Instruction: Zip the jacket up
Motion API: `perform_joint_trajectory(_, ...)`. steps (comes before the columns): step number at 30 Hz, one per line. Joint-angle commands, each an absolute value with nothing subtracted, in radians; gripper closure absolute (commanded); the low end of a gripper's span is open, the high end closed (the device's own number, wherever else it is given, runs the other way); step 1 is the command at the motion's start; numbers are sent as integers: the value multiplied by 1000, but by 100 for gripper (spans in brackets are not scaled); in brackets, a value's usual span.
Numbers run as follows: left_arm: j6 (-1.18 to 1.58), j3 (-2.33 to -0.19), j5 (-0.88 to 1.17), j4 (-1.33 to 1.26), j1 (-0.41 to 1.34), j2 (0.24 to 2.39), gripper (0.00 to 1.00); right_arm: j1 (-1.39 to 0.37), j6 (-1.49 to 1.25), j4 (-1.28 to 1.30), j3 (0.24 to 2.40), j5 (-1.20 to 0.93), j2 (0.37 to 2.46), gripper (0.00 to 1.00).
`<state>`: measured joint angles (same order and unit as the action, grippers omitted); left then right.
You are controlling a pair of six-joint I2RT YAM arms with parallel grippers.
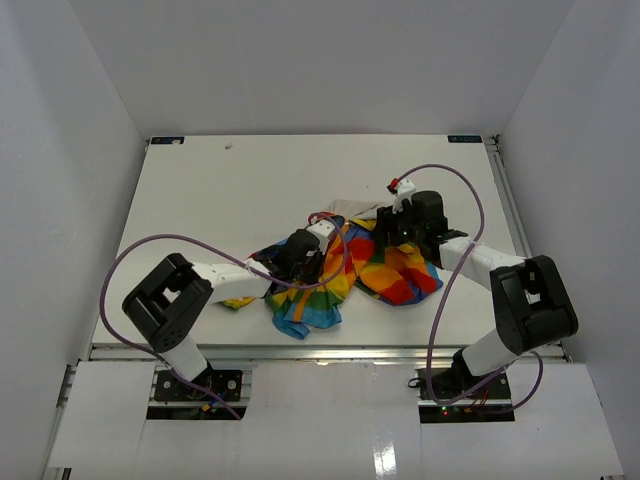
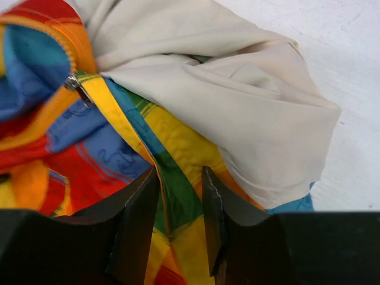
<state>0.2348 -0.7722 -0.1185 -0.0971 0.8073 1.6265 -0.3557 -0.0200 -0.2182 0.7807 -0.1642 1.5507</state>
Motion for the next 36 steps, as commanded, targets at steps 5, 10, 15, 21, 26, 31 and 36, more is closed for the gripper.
perform_joint_trajectory(5,180,-703,-240,-62,802,1450,100,-360,53,-122,893,-39,1455,92)
perform_joint_trajectory(10,178,-631,-199,-42,807,1345,100,-359,142,-3,1062,-36,1441,92)
perform_joint_trajectory(15,174,-603,-159,-49,843,1339,100,-361,215,50,1266,-132,1577,92)
perform_joint_trajectory(21,183,-569,-95,-65,883,1313,100,-362,269,84,1403,-170,1786,72)
perform_joint_trajectory(26,263,-532,-54,-83,918,1266,100,-362,196,156,1460,-49,1790,49)
perform_joint_trajectory(31,351,-470,-78,-128,977,1217,100,-364,111,197,1447,-23,1683,37)
perform_joint_trajectory(36,401,-422,-119,-156,1018,1185,100,-377,-43,144,1280,-36,1580,43)
